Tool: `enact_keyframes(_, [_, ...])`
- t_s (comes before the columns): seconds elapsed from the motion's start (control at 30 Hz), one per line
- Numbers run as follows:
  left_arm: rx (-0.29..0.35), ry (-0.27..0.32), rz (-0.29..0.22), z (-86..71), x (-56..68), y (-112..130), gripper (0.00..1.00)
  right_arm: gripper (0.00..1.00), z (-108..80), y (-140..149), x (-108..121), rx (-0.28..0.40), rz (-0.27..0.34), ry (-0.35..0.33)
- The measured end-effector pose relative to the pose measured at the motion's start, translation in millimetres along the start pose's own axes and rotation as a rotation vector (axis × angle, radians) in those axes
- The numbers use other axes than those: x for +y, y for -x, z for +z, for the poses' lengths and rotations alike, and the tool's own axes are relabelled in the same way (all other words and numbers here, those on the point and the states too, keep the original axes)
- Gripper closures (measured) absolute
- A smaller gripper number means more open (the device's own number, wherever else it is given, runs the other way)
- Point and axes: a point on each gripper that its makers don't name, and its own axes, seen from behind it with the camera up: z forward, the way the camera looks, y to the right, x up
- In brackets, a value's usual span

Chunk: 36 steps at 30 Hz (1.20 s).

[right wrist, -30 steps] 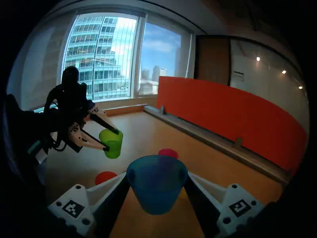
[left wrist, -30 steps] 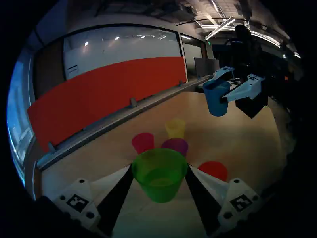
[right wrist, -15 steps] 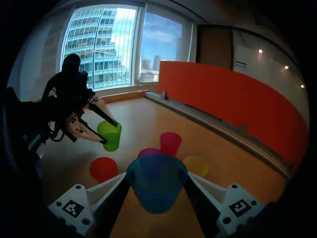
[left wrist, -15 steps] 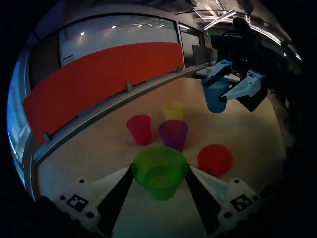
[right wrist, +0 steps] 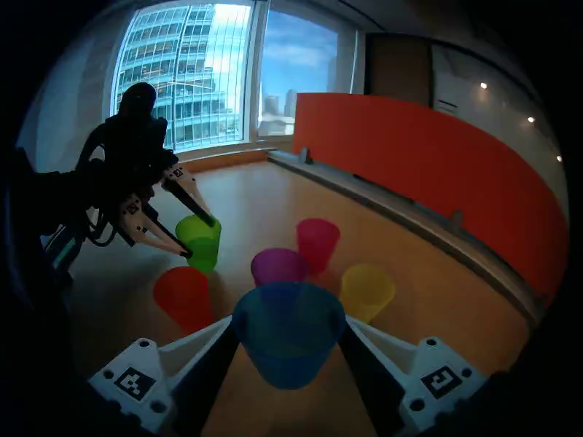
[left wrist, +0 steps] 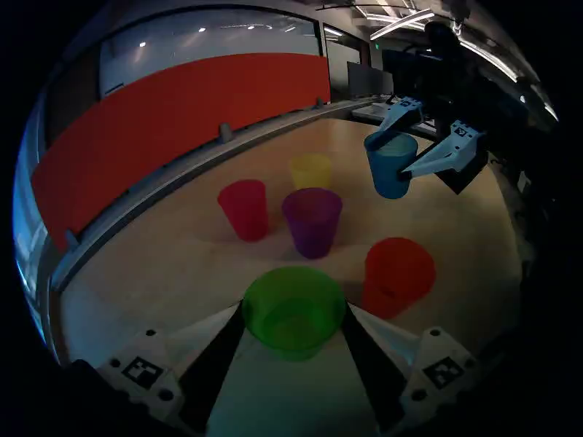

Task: Pour water

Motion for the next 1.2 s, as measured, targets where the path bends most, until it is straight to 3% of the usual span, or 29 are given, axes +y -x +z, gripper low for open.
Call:
enact_keyframes(0.37, [-0.004, 0.006, -0.026, 5.2, -0.4, 10, 0.12, 0.09, 7.0, 10, 1, -0.017, 0.010, -0.004])
enact_keyframes(1.2, [-0.003, 0.008, -0.035, 2.7, -4.0, 19, 0.11, 0.09, 15.9, 25, -6, -0.039, 0.027, -0.010])
